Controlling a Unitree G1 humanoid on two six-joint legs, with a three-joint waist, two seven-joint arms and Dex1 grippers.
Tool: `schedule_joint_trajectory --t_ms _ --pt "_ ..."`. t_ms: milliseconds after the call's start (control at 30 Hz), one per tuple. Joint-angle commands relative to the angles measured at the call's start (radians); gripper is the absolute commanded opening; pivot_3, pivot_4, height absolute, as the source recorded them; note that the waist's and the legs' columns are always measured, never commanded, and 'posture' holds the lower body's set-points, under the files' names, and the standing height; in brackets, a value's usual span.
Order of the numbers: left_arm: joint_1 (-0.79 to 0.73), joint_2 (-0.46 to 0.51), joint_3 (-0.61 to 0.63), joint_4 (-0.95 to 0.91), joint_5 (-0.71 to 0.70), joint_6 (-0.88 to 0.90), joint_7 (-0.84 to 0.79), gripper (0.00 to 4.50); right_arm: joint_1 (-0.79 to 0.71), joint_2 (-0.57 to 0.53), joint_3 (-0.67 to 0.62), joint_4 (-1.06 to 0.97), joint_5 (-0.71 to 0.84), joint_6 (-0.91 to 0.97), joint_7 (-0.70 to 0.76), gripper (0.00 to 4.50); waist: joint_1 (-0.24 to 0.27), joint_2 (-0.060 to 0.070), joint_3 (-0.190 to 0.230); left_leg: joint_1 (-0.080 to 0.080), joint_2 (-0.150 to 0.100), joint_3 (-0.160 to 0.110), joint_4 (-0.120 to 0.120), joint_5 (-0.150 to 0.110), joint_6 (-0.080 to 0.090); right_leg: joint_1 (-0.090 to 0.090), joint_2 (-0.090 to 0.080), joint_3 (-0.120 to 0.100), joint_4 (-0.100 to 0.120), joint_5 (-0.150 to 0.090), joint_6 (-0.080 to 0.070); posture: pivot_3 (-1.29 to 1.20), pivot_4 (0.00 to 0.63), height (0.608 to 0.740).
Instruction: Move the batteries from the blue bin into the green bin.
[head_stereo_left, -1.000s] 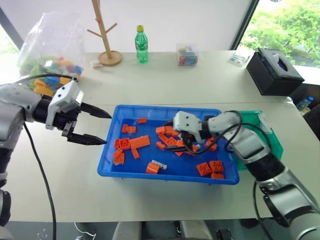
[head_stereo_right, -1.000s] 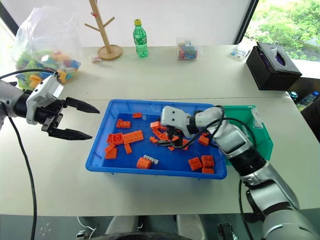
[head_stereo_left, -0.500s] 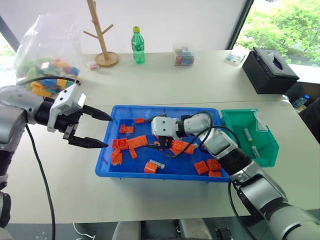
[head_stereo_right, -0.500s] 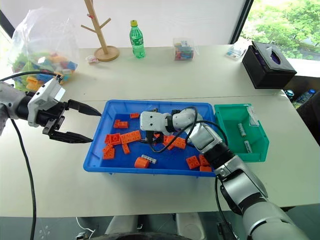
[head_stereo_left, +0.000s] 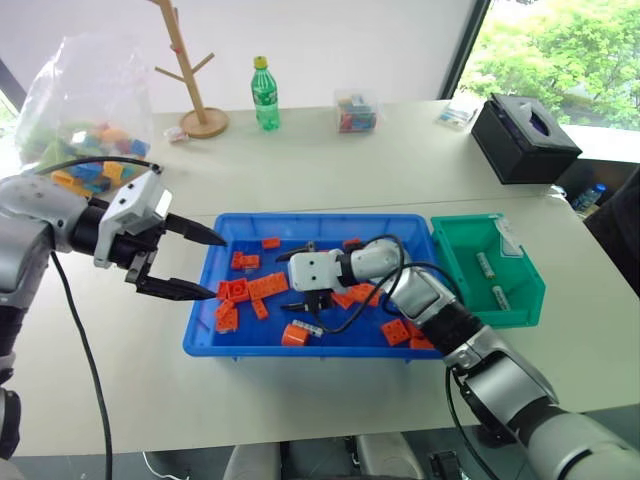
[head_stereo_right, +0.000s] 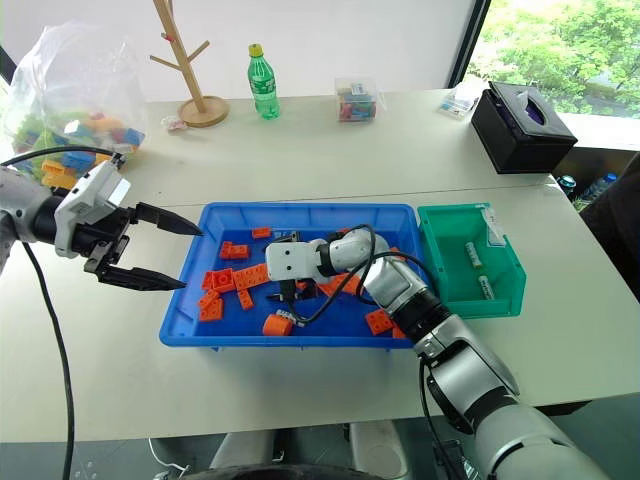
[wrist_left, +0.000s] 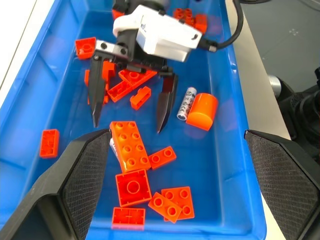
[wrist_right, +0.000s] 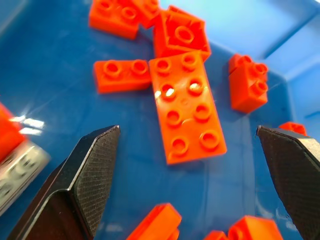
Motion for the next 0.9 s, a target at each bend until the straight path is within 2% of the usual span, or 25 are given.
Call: schedule_joint_trajectory --t_ms 33,200,233,500,667,867,900 --pt "0.003 0.032 0.033 -0.007 0.010 -0.021 -0.004 4.50 -0.023 0.015 -0.016 0.040 -0.021 -0.024 -0.026 3.65 0.001 0.000 0.000 0.000 0.000 0.000 0.000 0.000 0.000 0.000 0.000 0.000 0.000 0.000 0.000 0.00 0.150 0.736" --pt "-0.001 0.030 0.041 0.045 0.034 -0.040 -0.003 4.50 -0.025 0.019 -0.029 0.049 -0.013 -0.033 -0.019 1.38 0.001 0.000 0.000 0.000 0.000 0.000 0.000 0.000 0.000 0.000 0.000 0.000 0.000 0.000 0.000 0.00 0.150 0.736" --pt "-0.003 0.028 0.041 0.052 0.035 -0.042 -0.003 4.50 -0.024 0.019 -0.030 0.049 -0.013 -0.034 -0.018 1.14 0.001 0.000 0.000 0.000 0.000 0.000 0.000 0.000 0.000 0.000 0.000 0.000 0.000 0.000 0.000 0.00 0.150 0.736" --pt "-0.032 0.001 0.034 0.119 0.048 -0.035 -0.001 4.50 0.007 0.010 -0.054 -0.062 0.029 0.047 0.034 1.15 0.001 0.000 0.000 0.000 0.000 0.000 0.000 0.000 0.000 0.000 0.000 0.000 0.000 0.000 0.000 0.00 0.150 0.736" --pt "-0.029 -0.004 0.030 0.143 0.060 -0.048 -0.004 4.50 -0.008 0.007 -0.140 -0.163 0.102 0.191 0.041 1.15 0.002 0.000 0.000 0.000 0.000 0.000 0.000 0.000 0.000 0.000 0.000 0.000 0.000 0.000 0.000 0.00 0.150 0.736" --pt "-0.028 -0.009 0.030 0.145 0.052 -0.054 -0.004 4.50 -0.105 0.011 -0.208 0.009 0.086 0.214 -0.047 1.15 0.002 0.000 0.000 0.000 0.000 0.000 0.000 0.000 0.000 0.000 -0.001 0.000 0.000 0.000 0.000 0.00 0.150 0.736" --pt "-0.027 -0.010 0.031 0.139 0.050 -0.053 -0.004 4.50 -0.110 0.013 -0.204 0.035 0.078 0.204 -0.053 1.65 0.002 0.000 0.000 0.000 0.000 0.000 -0.001 0.000 0.000 0.000 -0.001 0.000 0.000 0.000 0.000 0.00 0.150 0.736"
